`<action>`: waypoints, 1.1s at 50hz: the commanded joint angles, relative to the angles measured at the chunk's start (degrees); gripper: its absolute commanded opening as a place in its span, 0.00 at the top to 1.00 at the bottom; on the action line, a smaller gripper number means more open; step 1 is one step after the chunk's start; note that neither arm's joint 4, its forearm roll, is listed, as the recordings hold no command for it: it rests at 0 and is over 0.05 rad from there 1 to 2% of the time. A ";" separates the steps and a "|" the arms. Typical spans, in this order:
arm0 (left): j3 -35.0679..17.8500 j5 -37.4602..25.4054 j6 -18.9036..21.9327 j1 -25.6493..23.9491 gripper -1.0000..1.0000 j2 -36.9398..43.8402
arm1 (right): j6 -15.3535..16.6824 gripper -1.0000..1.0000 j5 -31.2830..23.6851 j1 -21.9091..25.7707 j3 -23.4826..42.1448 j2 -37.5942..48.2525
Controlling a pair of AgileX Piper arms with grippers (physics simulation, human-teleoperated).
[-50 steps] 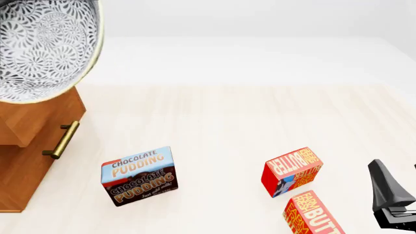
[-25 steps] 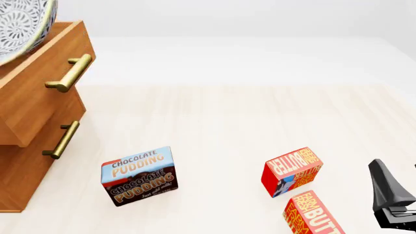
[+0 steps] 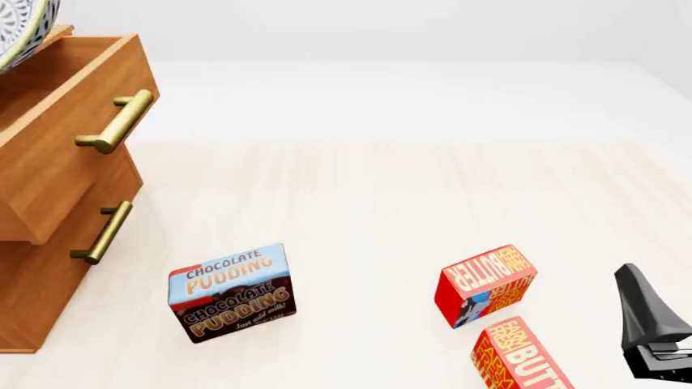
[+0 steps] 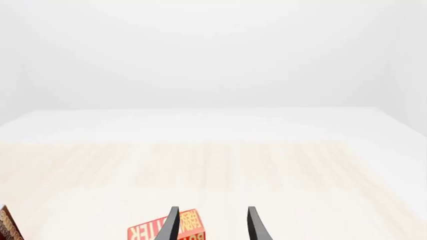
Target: Put the bowl in the top drawer of the cabinet.
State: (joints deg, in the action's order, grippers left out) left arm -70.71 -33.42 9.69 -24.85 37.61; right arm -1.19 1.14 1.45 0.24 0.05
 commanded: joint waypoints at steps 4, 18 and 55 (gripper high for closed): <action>-0.36 0.07 0.33 0.31 1.00 -0.16 | 0.04 0.00 0.06 -0.04 0.00 -0.01; -4.58 -2.62 -3.93 4.90 1.00 3.67 | -0.15 0.00 0.25 0.08 0.00 -0.01; -9.87 -4.96 -22.05 18.05 1.00 14.19 | -0.25 0.00 0.50 0.21 0.00 -0.02</action>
State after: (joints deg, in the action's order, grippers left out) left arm -80.60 -38.96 -7.90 -9.86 50.05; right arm -1.45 1.61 1.65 0.24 0.03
